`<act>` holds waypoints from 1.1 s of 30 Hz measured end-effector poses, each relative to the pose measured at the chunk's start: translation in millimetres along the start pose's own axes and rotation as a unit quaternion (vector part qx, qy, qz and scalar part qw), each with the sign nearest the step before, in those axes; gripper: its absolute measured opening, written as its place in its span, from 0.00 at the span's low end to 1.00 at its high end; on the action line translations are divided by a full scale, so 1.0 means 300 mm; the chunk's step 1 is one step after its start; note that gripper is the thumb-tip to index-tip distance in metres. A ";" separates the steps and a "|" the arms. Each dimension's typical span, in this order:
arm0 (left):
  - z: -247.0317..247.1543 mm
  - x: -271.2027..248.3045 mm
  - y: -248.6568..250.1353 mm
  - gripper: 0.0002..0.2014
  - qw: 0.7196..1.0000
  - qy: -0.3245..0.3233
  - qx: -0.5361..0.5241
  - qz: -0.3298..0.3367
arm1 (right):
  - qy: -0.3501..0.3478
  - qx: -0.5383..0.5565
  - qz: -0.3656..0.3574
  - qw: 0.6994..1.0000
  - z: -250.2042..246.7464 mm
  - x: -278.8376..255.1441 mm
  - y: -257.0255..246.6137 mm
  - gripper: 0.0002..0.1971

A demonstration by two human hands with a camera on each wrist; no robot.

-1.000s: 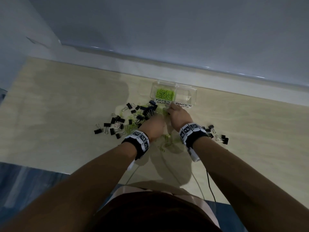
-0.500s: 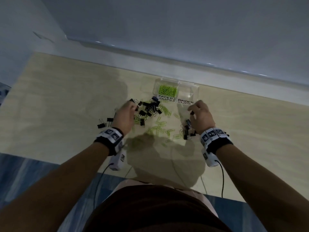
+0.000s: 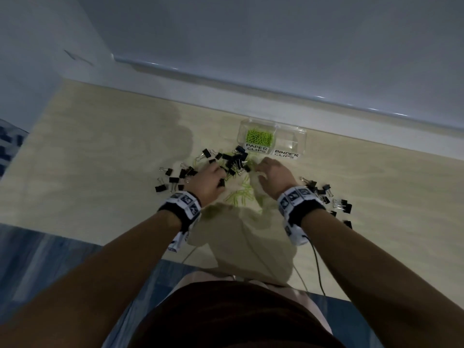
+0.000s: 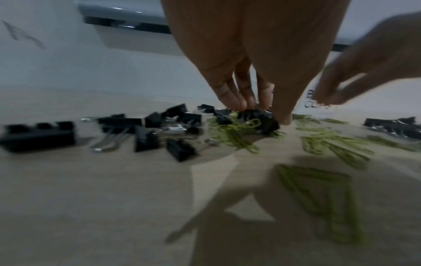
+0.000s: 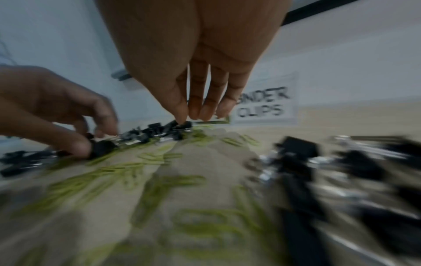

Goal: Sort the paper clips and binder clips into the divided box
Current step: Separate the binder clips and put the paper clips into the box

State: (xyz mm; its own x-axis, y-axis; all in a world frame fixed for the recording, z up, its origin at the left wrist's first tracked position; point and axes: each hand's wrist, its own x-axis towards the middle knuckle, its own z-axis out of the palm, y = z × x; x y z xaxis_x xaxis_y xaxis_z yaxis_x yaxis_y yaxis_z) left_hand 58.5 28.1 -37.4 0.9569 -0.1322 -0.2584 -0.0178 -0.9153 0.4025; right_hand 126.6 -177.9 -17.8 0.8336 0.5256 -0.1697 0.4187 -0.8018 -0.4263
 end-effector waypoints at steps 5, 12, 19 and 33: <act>0.039 0.032 0.019 0.17 1.000 0.019 0.003 -0.003 | -0.103 -0.057 -0.029 0.993 0.058 0.106 -0.082 0.19; 0.022 0.013 -0.014 0.14 0.971 0.081 -0.225 -0.019 | -0.115 -0.069 -0.038 0.990 0.063 0.136 -0.050 0.19; -0.023 -0.015 -0.080 0.08 0.845 0.173 -0.492 -0.117 | -0.110 -0.061 -0.026 0.992 0.056 0.123 -0.024 0.20; -0.093 -0.076 -0.336 0.12 0.971 0.191 -0.052 -0.133 | 0.050 -0.083 0.164 0.982 -0.037 -0.107 0.226 0.09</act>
State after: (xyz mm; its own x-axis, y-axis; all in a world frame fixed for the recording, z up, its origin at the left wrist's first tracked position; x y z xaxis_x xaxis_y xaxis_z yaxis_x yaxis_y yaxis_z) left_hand 46.5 134.1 -47.5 0.9616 0.2731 -0.0284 0.2555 -0.8519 0.4571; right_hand 132.1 -252.3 -31.4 0.9613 0.2071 -0.1816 0.1674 -0.9628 -0.2120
